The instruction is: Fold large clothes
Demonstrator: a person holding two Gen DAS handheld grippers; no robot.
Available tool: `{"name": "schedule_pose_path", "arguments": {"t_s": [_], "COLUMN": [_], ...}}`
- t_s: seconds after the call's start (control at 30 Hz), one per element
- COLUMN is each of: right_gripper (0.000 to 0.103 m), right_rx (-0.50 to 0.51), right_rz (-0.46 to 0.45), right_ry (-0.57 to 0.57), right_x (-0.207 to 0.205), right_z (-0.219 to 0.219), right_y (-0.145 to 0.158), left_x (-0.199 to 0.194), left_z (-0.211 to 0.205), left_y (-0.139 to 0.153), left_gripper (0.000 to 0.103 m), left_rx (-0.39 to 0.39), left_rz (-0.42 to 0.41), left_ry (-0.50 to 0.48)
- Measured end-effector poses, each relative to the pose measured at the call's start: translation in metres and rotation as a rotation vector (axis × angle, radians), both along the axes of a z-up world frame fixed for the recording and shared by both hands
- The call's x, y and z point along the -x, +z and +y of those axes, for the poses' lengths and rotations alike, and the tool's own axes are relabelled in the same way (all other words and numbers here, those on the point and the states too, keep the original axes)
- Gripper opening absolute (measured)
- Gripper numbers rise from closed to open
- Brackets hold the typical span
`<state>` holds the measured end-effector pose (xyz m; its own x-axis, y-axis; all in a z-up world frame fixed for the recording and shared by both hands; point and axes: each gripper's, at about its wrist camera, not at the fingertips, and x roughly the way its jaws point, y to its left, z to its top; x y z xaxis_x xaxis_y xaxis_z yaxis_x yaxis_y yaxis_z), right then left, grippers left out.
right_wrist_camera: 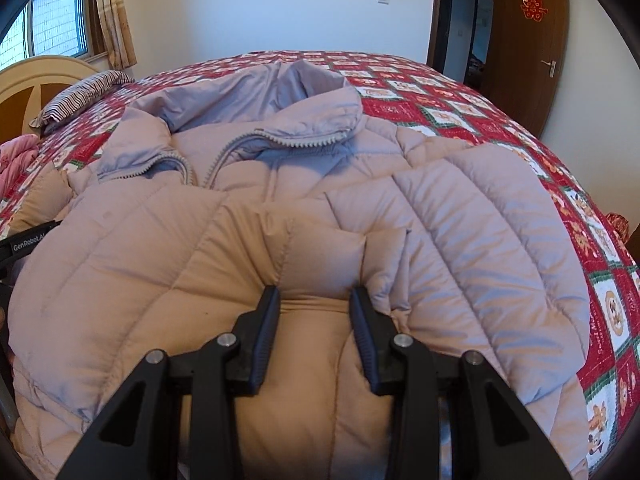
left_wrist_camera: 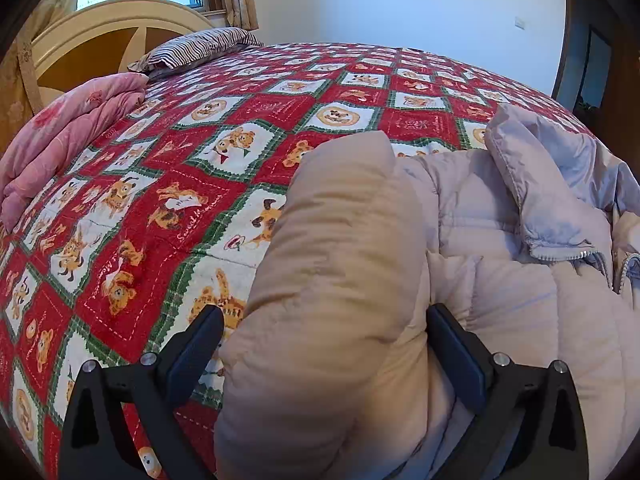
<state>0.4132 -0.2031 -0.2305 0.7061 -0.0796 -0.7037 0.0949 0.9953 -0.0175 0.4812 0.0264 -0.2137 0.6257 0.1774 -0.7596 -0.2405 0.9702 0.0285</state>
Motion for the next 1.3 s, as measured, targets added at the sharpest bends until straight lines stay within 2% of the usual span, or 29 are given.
{"name": "schedule_pose_path", "arguments": {"t_s": [0.6, 0.67, 0.73, 0.8, 0.87, 0.93, 1.0, 1.1, 1.2, 1.3], "right_gripper": [0.039, 0.039, 0.040, 0.041, 0.043, 0.045, 0.045, 0.045, 0.047, 0.048], "right_rx": [0.064, 0.058, 0.035, -0.011, -0.034, -0.011, 0.008, 0.039, 0.016, 0.005], "right_rz": [0.004, 0.005, 0.006, -0.019, -0.079, -0.123, -0.119, -0.055, -0.029, -0.016], "right_ry": [-0.013, -0.012, 0.002, 0.023, 0.019, -0.021, -0.050, -0.053, -0.047, -0.044], "right_x": [0.000, -0.001, 0.002, 0.011, 0.021, 0.026, 0.022, 0.009, 0.005, 0.003], "right_z": [0.009, 0.008, 0.005, -0.003, -0.012, -0.024, -0.033, -0.043, -0.053, -0.053], "right_y": [-0.001, 0.000, 0.005, 0.018, 0.033, 0.046, 0.048, 0.032, 0.019, 0.011], "left_x": [-0.003, 0.001, 0.016, 0.031, 0.033, 0.030, 0.027, 0.026, 0.029, 0.029], "left_z": [-0.006, -0.002, -0.001, -0.011, -0.031, -0.052, -0.075, -0.095, -0.107, -0.108], "left_y": [0.003, 0.014, 0.036, 0.057, 0.066, 0.062, 0.049, 0.028, 0.018, 0.014], "left_gripper": [0.102, 0.102, 0.102, 0.102, 0.102, 0.102, 0.102, 0.102, 0.102, 0.102], "left_rx": [-0.039, -0.043, 0.002, 0.059, 0.048, 0.033, -0.012, -0.051, -0.115, -0.117], "left_rz": [0.021, 0.040, -0.004, -0.086, -0.099, -0.079, -0.044, -0.008, -0.037, -0.037], "left_ry": [0.001, 0.032, 0.049, -0.014, -0.074, -0.136, -0.166, -0.185, -0.203, -0.206]}}
